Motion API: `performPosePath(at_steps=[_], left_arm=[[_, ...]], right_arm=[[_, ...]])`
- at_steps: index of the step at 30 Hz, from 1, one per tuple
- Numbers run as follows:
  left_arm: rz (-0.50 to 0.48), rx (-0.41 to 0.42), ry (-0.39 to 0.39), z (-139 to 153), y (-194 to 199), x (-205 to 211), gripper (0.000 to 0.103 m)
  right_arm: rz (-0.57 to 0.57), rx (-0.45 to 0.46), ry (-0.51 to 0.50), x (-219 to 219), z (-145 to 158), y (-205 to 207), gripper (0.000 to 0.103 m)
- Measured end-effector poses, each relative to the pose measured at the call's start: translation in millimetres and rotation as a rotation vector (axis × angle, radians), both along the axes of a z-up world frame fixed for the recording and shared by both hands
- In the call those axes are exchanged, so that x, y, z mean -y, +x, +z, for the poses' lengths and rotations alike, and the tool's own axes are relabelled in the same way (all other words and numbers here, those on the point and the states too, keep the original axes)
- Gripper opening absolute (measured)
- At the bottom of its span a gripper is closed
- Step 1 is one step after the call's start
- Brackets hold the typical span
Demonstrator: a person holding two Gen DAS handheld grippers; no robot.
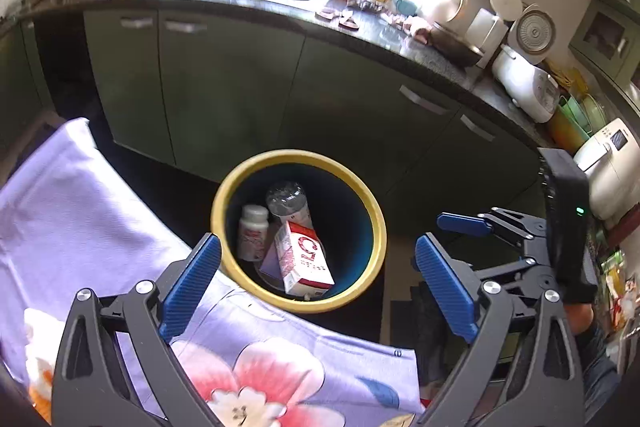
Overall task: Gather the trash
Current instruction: 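Carry the pill bottle over the bin and open the left gripper, then grasp the white tissue with the right gripper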
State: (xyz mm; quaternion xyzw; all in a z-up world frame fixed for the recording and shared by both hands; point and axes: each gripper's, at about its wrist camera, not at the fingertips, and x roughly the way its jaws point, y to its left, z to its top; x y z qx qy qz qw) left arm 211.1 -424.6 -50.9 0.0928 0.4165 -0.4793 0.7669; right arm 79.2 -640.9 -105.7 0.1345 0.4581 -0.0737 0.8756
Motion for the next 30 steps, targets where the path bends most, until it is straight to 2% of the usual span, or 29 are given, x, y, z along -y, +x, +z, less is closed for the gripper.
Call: performPosePath(at_steps=[5, 8, 12, 18, 23, 27, 30], left_arm=[[0.070, 0.071, -0.076, 29, -25, -78, 0.096], [0.154, 0.109, -0.095, 35, -44, -139, 0.096], [0.308, 0.177, -0.069, 31, -68, -220, 0.096], [0.516, 0.174, -0.010, 11, -85, -317, 0.096], [0.593, 0.169, 0.003, -1, -93, -354, 0.096], [0.606, 0.153, -0.024, -4, -96, -365, 0.096], [0.599, 0.159, -0.027, -5, -100, -365, 0.096]], right_arm=[[0.062, 0.011, -0.015, -25, 11, 13, 0.071], [0.137, 0.017, -0.007, -50, 12, 29, 0.071], [0.272, 0.006, -0.004, -99, 8, 58, 0.072], [0.469, -0.002, 0.039, -185, 7, 105, 0.072], [0.552, -0.011, 0.120, -243, 1, 150, 0.072], [0.537, -0.041, 0.241, -265, -7, 186, 0.077], [0.503, -0.072, 0.277, -276, -11, 204, 0.077]])
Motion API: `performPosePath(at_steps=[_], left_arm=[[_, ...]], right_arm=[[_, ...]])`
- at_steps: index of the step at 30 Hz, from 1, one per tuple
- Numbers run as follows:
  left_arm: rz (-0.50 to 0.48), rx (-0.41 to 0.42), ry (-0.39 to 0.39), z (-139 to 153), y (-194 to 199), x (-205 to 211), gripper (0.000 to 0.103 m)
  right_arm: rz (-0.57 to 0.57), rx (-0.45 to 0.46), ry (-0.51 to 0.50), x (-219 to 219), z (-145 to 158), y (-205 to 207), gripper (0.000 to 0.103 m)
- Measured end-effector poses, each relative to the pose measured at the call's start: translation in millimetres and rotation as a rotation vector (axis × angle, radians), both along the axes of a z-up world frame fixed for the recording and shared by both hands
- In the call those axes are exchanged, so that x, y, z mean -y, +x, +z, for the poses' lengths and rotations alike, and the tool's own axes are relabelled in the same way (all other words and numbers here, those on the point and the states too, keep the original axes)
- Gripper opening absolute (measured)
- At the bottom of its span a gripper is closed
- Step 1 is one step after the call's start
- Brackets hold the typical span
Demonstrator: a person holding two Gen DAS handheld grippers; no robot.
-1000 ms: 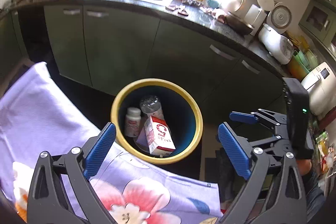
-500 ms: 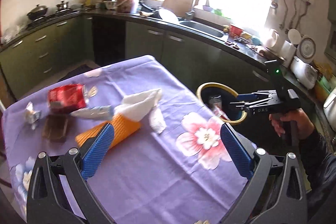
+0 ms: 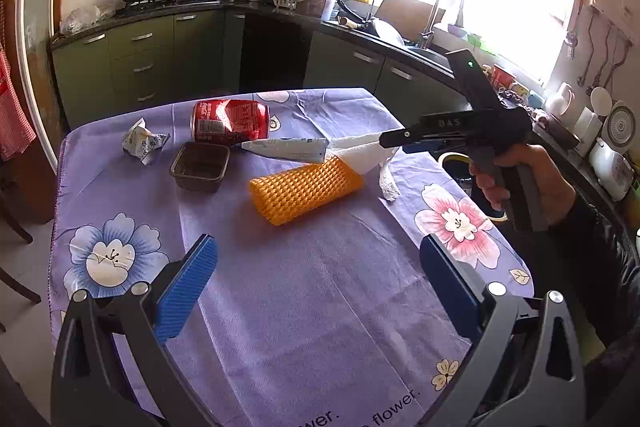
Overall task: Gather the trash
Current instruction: 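Grasp the white tissue with the right gripper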
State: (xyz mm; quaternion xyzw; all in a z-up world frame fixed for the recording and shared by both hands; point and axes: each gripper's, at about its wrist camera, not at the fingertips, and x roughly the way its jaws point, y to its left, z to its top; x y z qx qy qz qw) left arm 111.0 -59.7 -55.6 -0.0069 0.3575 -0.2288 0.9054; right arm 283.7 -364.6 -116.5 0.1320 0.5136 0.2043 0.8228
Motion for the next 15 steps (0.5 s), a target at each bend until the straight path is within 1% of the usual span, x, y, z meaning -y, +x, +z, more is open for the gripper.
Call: performPosePath(at_steps=[1, 2, 3, 5, 6, 9, 15], left_arm=[[-0.002, 0.003, 0.002, -1, 0, 0, 0.096], [-0.005, 0.006, 0.006, -2, -2, 1, 0.096], [-0.008, 0.007, 0.010, -3, -2, 2, 0.096], [-0.011, 0.003, 0.009, -5, -1, 2, 0.096], [-0.014, 0.001, 0.007, -6, -2, 2, 0.096], [-0.018, -0.003, 0.005, -9, -3, 2, 0.096], [-0.025, 0.001, 0.008, -9, -5, 3, 0.096]], right_arm=[[-0.008, -0.009, -0.012, -3, -1, 5, 0.077], [-0.018, -0.021, -0.032, -6, -3, 9, 0.071], [-0.019, -0.036, -0.035, -8, -6, 12, 0.062], [-0.027, -0.057, -0.041, -8, -11, 14, 0.011], [-0.039, -0.044, -0.050, -7, -10, 14, 0.006], [-0.057, 0.003, -0.026, -4, 2, 11, 0.006], [-0.065, 0.102, -0.010, 4, 42, -2, 0.005]])
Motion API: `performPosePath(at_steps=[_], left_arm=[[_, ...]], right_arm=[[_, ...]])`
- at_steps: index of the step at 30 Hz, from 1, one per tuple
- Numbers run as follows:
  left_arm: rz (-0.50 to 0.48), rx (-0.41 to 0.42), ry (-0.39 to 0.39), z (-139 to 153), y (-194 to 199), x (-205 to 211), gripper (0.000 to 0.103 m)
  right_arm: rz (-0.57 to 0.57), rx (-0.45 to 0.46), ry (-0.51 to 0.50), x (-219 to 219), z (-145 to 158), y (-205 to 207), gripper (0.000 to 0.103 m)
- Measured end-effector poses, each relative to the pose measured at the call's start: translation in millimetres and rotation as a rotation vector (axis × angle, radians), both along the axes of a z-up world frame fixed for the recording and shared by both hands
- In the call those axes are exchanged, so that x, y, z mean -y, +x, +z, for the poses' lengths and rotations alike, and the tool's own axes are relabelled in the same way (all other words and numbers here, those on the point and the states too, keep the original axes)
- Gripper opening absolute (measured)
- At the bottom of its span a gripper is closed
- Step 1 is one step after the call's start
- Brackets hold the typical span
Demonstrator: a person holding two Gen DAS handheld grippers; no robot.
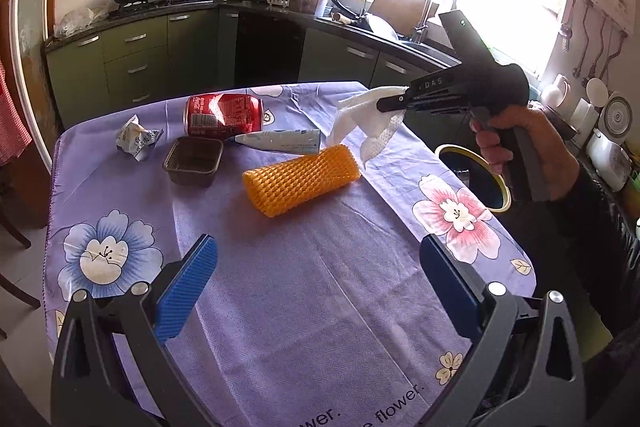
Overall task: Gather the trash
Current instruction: 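Grasp the white tissue with the right gripper, then carry the tissue to the bin and open the right gripper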
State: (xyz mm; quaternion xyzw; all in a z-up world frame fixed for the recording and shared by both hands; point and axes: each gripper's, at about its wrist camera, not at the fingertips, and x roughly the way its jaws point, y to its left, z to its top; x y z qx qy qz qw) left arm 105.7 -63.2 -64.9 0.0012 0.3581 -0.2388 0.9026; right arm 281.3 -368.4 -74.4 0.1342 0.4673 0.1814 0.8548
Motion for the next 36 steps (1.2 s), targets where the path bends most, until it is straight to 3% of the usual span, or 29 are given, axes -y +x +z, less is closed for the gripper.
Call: performPosePath(at_steps=[6, 11, 20, 28, 30, 32, 36], left_arm=[[-0.017, 0.013, 0.013, 3, -6, 5, 0.096], [-0.038, 0.017, 0.021, 3, -7, 12, 0.096], [-0.095, 0.011, 0.027, 0, -4, 38, 0.096], [-0.130, 0.024, 0.065, 4, -6, 56, 0.096], [-0.132, 0.021, 0.069, 4, -5, 57, 0.096], [-0.134, 0.013, 0.069, 3, -3, 58, 0.096], [-0.137, 0.005, 0.080, 1, 1, 61, 0.096]], right_arm=[[-0.021, 0.049, -0.007, 25, 28, -24, 0.005], [-0.143, 0.056, -0.070, 94, 38, -56, 0.006], [-0.425, -0.045, -0.277, 219, -3, -87, 0.006], [-0.541, -0.093, -0.487, 256, -44, -86, 0.008], [-0.539, -0.106, -0.543, 256, -53, -84, 0.021], [-0.534, -0.100, -0.566, 256, -58, -84, 0.059], [-0.526, -0.062, -0.602, 249, -50, -85, 0.062]])
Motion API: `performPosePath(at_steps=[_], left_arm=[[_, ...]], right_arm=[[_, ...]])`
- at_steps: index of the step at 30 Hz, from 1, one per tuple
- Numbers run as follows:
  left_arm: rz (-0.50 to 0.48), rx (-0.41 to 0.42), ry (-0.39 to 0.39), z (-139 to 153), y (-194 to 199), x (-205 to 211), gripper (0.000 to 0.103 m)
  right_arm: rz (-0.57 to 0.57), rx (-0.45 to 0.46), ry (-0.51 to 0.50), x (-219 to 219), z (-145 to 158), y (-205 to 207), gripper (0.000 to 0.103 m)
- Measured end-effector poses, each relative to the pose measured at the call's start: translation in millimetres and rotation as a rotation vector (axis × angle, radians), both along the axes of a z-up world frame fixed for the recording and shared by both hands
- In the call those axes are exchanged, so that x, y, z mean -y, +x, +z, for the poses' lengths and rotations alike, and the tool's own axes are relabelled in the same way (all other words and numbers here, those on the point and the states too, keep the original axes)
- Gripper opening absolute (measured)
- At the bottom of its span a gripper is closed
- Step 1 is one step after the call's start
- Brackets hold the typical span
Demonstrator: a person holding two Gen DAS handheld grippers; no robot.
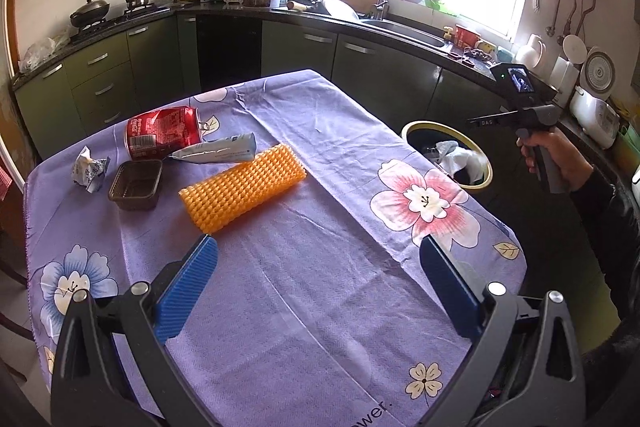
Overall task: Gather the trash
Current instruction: 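Carry the tissue to the bin and open the right gripper, then grasp the orange foam net sleeve with the left gripper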
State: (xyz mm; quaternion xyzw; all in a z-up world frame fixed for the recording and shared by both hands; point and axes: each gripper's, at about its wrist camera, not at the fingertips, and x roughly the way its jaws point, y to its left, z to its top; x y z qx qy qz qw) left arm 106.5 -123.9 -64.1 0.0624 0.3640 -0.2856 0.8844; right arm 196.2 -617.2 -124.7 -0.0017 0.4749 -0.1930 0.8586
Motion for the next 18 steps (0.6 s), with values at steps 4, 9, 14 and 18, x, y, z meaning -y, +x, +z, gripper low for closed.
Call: performPosePath(at_steps=[4, 9, 14, 18], left_arm=[[0.002, -0.005, 0.006, -3, 4, 2, 0.096], [-0.013, 0.005, 0.043, -7, 13, 6, 0.096], [-0.070, 0.031, 0.089, -8, 38, 6, 0.096], [-0.144, 0.030, 0.143, -15, 71, 5, 0.096]], right_arm=[[0.041, 0.036, 0.025, -13, 15, -5, 0.063], [0.125, 0.053, 0.045, -37, 27, -9, 0.064], [0.195, 0.052, 0.060, -60, 30, -11, 0.065], [0.230, 0.046, 0.063, -73, 31, -14, 0.065]])
